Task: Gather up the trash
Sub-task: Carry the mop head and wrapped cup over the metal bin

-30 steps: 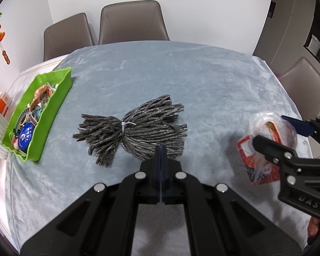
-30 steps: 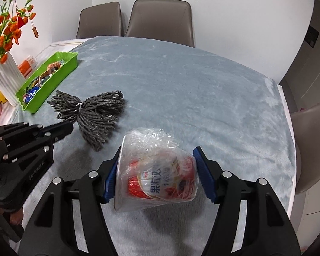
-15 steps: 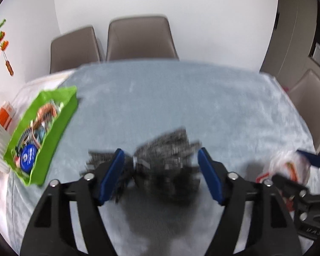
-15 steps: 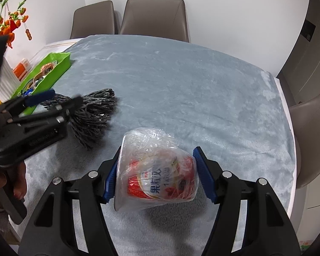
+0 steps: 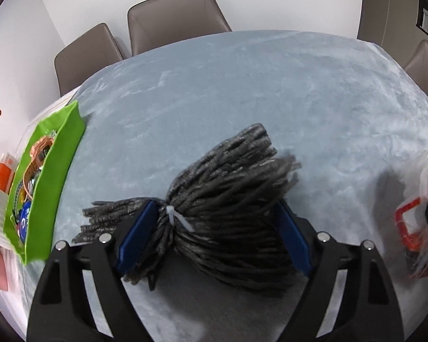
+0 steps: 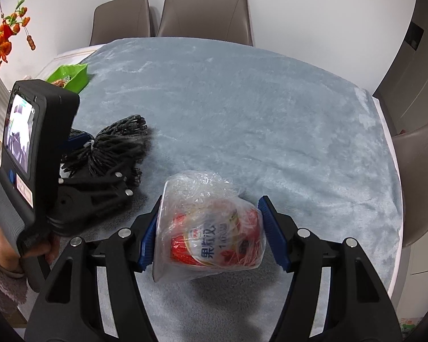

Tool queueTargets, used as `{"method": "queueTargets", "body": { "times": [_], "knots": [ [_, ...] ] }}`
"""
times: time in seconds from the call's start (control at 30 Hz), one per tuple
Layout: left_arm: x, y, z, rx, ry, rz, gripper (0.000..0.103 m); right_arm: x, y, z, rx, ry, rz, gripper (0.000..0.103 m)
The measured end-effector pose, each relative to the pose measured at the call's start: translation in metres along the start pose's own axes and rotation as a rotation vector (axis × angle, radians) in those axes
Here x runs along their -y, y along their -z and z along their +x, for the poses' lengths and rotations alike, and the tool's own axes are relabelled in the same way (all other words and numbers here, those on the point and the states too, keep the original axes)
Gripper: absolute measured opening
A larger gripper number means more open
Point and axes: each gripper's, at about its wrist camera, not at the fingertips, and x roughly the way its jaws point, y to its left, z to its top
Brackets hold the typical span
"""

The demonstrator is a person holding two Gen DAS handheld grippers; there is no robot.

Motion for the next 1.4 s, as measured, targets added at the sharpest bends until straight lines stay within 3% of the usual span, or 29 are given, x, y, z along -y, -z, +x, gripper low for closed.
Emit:
{"method": "queueTargets", "body": {
  "times": [0.07, 0.13, 0.2, 0.23, 0.63, 1.03, 1.23, 1.4],
  "knots": [
    [-0.001, 0.001, -0.005, 0.010, 0.011, -0.017, 0.064, -0.001, 0.000, 0.000, -0.004, 0.002, 0.002, 0.062],
    [-0.003, 0.002, -0.010, 0.016, 0.031, -0.031, 0.035, -0.002, 0.001, -0.001, -0.003, 0.007, 0.002, 0.062],
    [-0.011, 0.003, -0.012, -0.012, 0.126, -0.087, 0.009, -0.004, 0.001, -0.003, 0.000, 0.008, 0.001, 0.062],
    [-0.014, 0.003, -0.012, -0.021, 0.151, -0.106, 0.006, -0.005, 0.002, -0.005, 0.004, 0.011, 0.000, 0.062],
    [-0.015, 0.021, -0.042, 0.016, 0.155, -0.107, 0.005, -0.015, 0.007, -0.029, 0.041, 0.008, -0.013, 0.062],
    [-0.016, 0.039, -0.101, 0.083, 0.191, -0.081, 0.005, -0.016, 0.022, -0.052, 0.070, 0.005, -0.016, 0.062],
    [0.007, 0.046, -0.138, 0.119, 0.209, -0.072, 0.005, 0.001, 0.042, -0.085, 0.104, 0.004, -0.006, 0.062],
    [0.049, 0.053, -0.176, 0.162, 0.228, -0.037, 0.005, 0.029, 0.067, -0.118, 0.147, 0.020, 0.020, 0.062]
  ]
}}
